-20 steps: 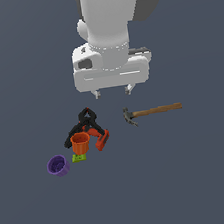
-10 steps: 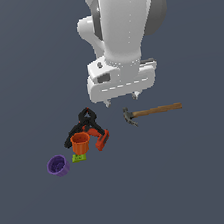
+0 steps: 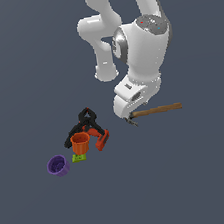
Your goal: Pick up a designated object from a clutter of objects.
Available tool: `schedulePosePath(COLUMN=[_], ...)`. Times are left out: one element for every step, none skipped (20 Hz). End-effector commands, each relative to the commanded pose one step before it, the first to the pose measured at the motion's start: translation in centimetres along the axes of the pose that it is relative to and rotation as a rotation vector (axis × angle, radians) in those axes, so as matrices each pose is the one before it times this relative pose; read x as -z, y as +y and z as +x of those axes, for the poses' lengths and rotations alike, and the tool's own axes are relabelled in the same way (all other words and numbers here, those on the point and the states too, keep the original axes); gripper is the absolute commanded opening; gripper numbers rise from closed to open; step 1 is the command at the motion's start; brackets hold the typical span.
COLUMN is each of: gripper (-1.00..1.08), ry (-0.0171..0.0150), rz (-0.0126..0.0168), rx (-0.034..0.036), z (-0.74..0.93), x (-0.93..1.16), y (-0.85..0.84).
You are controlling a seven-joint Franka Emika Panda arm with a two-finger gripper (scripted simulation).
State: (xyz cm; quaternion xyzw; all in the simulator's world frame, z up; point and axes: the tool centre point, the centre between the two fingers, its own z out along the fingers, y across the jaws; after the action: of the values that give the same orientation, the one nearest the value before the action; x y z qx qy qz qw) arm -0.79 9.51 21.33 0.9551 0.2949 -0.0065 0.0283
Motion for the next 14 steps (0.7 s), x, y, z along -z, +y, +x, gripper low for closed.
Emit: schedulePosePath(gripper=[1.0, 1.0, 1.0, 1.0, 1.0, 1.0, 1.0, 1.0, 1.0, 1.0, 1.0, 1.0, 1.0, 1.0], ry=[0.00135, 0.00071, 0.00091, 0.00112, 0.00134, 0.00158, 0.00184, 0.00211, 0.00239, 0.00266, 0.00282, 0.00293, 0.003, 0.00304], rz=[-0.00248, -0.0004, -0.00013, 0.00013, 0.00039, 0.00063, 0.00087, 0.00109, 0.00131, 0.0015, 0.0016, 0.00166, 0.00169, 0.00168], rx=[0.11065, 0.0437, 0.0438, 0.04388, 0.04395, 0.04401, 0.04407, 0.0441, 0.04414, 0.04379, 0.04178, 0.03953, 0.03728, 0.03501], z=[0.408, 0.206, 0.22, 0.234, 0.248, 0.264, 0.28, 0.296, 0.313, 0.327, 0.329, 0.327, 0.322, 0.315], x=[-1.906, -0.74, -0.732, -0.723, -0.715, -0.706, -0.697, -0.688, -0.679, -0.665, -0.625, -0.584, -0.544, -0.505], y=[-1.855, -0.742, -0.749, -0.755, -0.76, -0.765, -0.77, -0.773, -0.777, -0.773, -0.739, -0.7, -0.66, -0.62])
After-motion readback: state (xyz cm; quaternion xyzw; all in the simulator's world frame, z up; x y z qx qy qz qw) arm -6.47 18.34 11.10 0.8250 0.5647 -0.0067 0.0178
